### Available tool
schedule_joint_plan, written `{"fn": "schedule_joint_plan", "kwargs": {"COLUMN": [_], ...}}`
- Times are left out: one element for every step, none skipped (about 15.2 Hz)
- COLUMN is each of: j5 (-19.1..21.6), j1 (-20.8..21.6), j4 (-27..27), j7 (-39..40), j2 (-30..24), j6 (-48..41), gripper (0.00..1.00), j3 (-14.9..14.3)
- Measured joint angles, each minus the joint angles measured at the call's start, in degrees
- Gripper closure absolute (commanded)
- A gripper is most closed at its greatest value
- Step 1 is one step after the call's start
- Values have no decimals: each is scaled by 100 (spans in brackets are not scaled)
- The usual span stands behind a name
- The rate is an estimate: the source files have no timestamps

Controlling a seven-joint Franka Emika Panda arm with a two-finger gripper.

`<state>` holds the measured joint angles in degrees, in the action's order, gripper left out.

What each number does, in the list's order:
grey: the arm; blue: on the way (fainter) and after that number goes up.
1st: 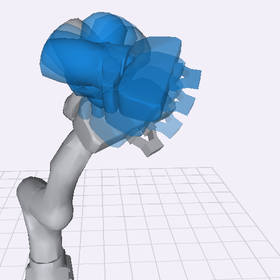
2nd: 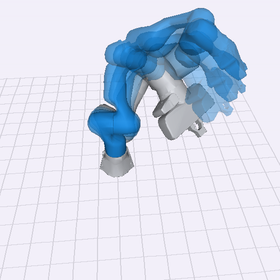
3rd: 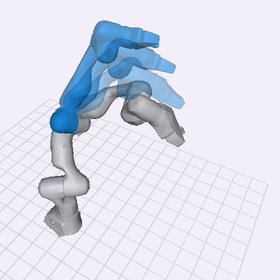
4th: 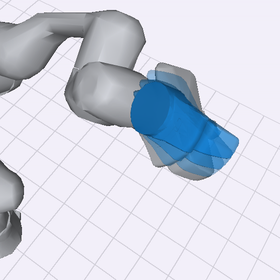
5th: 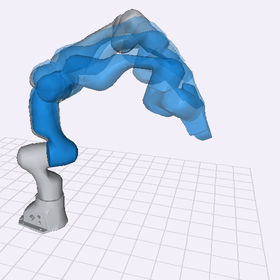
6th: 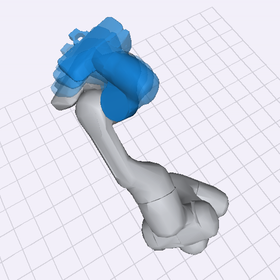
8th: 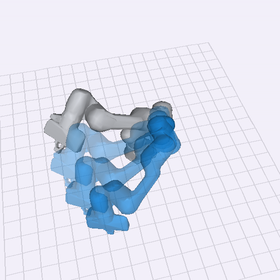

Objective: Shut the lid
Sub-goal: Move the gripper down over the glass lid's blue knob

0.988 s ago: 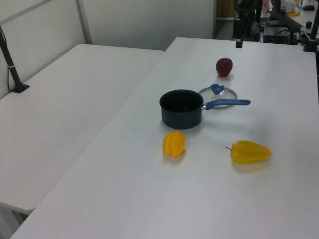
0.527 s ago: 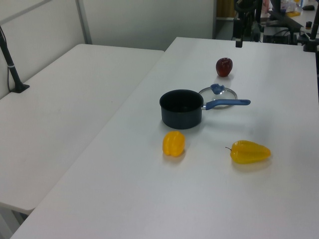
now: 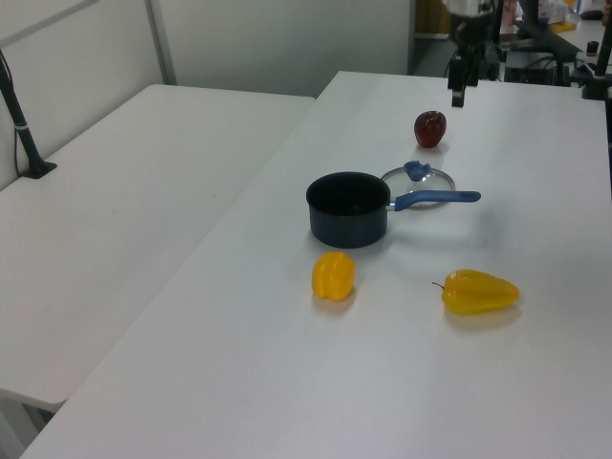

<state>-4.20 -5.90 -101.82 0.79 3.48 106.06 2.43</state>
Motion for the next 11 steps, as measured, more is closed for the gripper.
{"fn": "schedule_joint_plan", "kwargs": {"j5": [0, 0, 0, 0, 0, 0, 0, -1, -1, -1, -1], "j1": [-33, -52, -62, -63, -64, -71, -88, -108, -129, -140, -141], "j4": [-212, -401, -581, -716, -815, -871, -905, -929, -948, -959, -964], "j7": [2, 2, 2, 2, 1, 1, 1, 1, 2, 3, 3], "j2": [45, 100, 178, 280, 411, 545, 689, 821, 945, 1061, 1176], "j6": [301, 578, 870, 1163, 1478, 1775, 2103, 2423, 2709, 2955, 3175], "gripper": [0, 0, 0, 0, 0, 0, 0, 0, 0, 0, 0], "j3": [0, 0, 0, 0, 0, 0, 0, 0, -1, -1, 0]}}
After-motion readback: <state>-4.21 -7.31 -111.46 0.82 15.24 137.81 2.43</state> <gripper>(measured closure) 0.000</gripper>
